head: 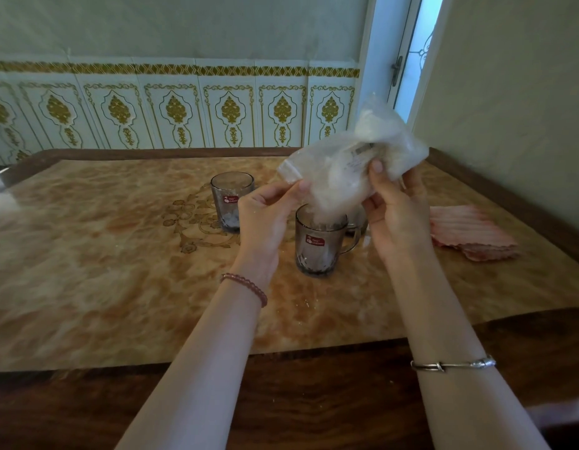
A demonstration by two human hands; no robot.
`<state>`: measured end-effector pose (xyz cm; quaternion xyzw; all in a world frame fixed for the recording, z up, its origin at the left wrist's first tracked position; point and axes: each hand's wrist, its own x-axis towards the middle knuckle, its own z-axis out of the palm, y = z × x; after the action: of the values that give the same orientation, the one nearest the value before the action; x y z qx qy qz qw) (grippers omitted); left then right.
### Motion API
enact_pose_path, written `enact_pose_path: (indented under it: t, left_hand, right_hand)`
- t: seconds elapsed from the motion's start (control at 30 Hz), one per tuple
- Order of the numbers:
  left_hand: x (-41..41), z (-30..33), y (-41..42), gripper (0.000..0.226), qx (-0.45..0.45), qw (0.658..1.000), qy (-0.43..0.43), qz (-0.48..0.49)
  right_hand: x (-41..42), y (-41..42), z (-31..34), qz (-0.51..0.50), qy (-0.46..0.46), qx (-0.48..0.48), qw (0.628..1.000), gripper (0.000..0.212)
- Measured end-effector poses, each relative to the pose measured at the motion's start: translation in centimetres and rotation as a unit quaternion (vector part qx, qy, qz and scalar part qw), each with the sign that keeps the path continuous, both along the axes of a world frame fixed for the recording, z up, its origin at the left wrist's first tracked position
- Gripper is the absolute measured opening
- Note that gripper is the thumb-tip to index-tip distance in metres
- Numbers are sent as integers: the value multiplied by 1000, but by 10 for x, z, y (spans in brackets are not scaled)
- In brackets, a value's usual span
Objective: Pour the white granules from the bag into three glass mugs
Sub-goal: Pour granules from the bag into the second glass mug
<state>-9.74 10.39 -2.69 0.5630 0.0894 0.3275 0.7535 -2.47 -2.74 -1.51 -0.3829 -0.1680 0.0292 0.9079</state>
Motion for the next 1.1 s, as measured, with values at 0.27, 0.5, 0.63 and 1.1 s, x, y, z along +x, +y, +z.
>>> enact_pose_path:
  t: [0.27,0.5,0.63,1.1]
  left_hand:
    - [2,-3,-10,9,30,999,20,-10]
    - [2,-2,-6,11,3,1000,12,1]
    - [2,-4,-13,9,23,999,26,-20]
    - [2,-3,-7,11,11,1000,23,-3]
  right_hand:
    - [-4,6,-1,2,-17,-25,1000,40]
    - [-1,-1,1,12,1,23,1000,46]
    - [-4,6,0,12,-13,-15,1000,46]
    - [-4,6,0,21,-18,-7,1000,41]
